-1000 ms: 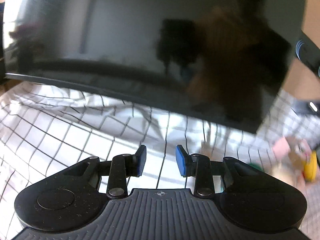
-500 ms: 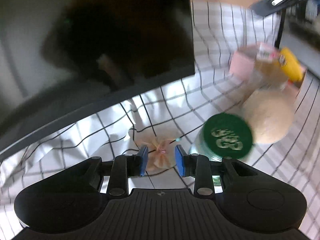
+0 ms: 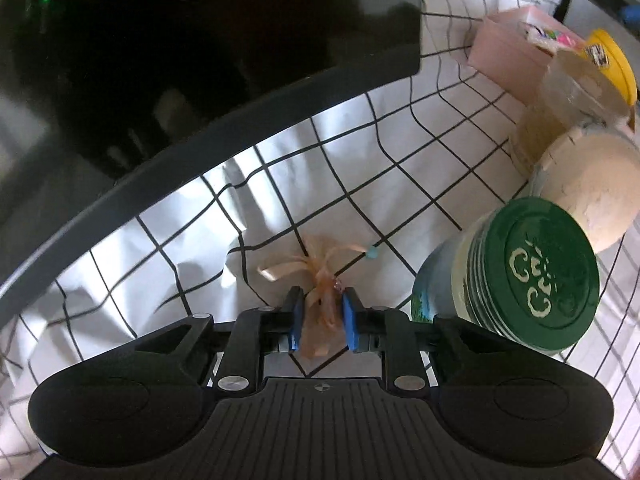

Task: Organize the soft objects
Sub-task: 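Grasp the pink ribbon bow with the left gripper while the right gripper approaches the round beige container, then grasp the round beige container with the right gripper while the left gripper lifts the ribbon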

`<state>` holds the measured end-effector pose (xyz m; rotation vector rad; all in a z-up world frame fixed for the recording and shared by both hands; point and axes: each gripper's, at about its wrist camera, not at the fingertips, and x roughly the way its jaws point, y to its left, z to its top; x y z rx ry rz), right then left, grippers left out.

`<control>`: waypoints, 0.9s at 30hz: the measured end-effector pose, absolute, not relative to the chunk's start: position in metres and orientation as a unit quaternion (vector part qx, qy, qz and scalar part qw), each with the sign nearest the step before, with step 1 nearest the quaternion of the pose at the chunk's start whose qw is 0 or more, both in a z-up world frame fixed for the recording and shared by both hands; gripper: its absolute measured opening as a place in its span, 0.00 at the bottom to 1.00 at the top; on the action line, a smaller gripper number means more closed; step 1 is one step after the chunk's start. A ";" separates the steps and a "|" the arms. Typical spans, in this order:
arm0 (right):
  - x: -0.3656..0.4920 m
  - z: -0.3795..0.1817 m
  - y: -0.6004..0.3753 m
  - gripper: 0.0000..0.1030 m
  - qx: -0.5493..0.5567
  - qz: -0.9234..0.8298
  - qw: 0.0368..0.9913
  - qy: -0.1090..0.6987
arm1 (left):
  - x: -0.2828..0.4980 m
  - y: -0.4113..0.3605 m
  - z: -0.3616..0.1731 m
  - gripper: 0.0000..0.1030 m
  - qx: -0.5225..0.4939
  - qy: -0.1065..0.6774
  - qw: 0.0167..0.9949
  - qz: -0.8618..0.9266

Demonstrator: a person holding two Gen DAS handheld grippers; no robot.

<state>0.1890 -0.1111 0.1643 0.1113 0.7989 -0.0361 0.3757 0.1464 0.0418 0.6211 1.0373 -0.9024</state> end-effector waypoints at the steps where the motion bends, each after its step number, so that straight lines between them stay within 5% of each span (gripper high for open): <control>1: 0.186 0.164 -0.105 0.55 0.043 -0.009 0.921 0.387 | 0.376 0.149 0.042 0.23 0.271 0.472 0.731 -0.411; 7: 0.173 0.147 -0.063 0.55 0.021 0.062 0.910 0.409 | 0.363 0.163 0.039 0.14 0.238 0.444 0.760 -0.410; 21: 0.189 0.078 -0.044 0.55 0.048 0.026 0.884 0.464 | 0.286 0.228 0.085 0.13 0.130 0.425 0.813 -0.377; 27: 0.197 0.089 -0.023 0.46 0.018 0.051 0.891 0.450 | 0.273 0.247 0.091 0.13 0.075 0.433 0.826 -0.354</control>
